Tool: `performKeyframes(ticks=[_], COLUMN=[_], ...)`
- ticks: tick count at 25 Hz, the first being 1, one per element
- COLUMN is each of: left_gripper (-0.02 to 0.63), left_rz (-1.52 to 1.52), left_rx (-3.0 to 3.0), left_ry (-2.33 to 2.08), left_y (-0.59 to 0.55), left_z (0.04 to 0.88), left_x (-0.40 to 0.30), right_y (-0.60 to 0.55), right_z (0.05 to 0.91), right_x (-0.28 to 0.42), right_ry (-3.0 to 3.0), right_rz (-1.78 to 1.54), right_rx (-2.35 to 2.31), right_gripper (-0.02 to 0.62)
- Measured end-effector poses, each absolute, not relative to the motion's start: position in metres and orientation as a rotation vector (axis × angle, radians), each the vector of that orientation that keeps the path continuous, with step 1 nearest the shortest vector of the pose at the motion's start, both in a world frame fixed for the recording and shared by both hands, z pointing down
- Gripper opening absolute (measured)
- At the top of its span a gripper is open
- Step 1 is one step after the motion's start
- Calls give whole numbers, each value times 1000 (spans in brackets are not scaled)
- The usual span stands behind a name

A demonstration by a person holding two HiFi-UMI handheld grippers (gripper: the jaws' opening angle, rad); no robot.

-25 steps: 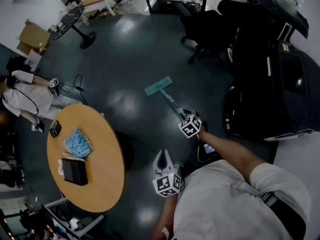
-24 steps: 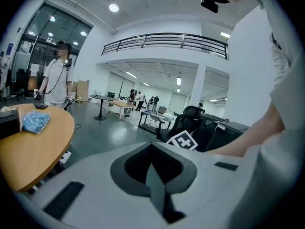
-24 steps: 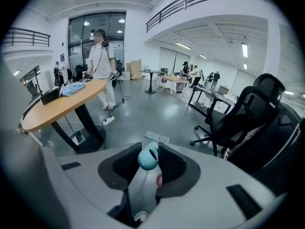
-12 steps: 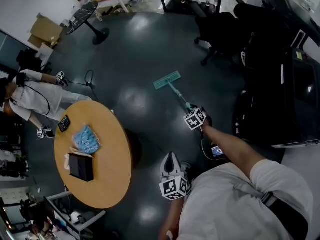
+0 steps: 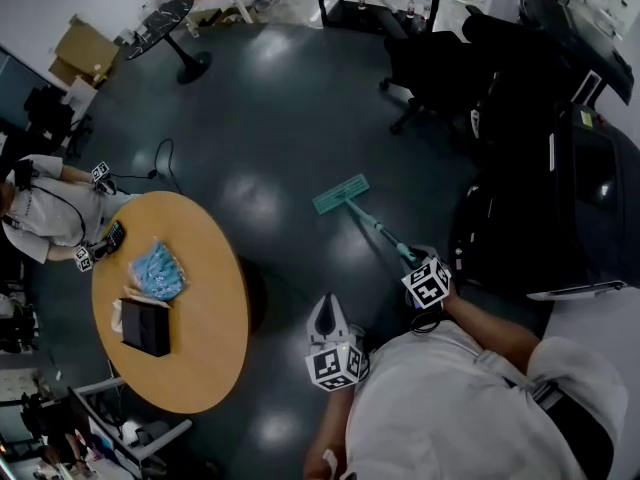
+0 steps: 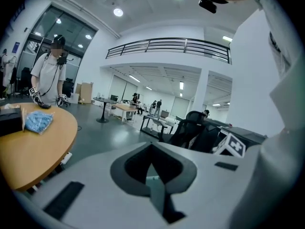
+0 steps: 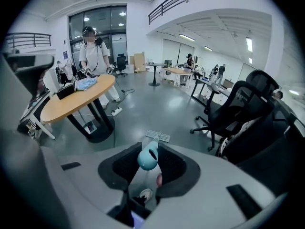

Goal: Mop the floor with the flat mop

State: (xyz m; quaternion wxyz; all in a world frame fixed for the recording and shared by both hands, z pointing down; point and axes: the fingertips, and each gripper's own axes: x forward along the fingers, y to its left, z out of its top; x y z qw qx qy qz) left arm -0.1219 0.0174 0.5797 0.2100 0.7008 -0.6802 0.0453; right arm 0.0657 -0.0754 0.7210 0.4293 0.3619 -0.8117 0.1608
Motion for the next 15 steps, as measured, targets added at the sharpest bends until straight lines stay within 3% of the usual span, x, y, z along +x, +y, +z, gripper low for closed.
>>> performKeyframes(ticks=[9,15], left_gripper=[5,5], left_rz=[87,84], left_rx=[1931,1912], left_ry=[-1917,-1924], left_y=[23,29], left_z=[576,578], left_x=[-135,-144], right_y=[-21,6], right_z=[661,672], right_x=[107,116], right_ry=[-2011,-1981], right_rz=[383,412], right_rx=[833,820], right_gripper=[110,110])
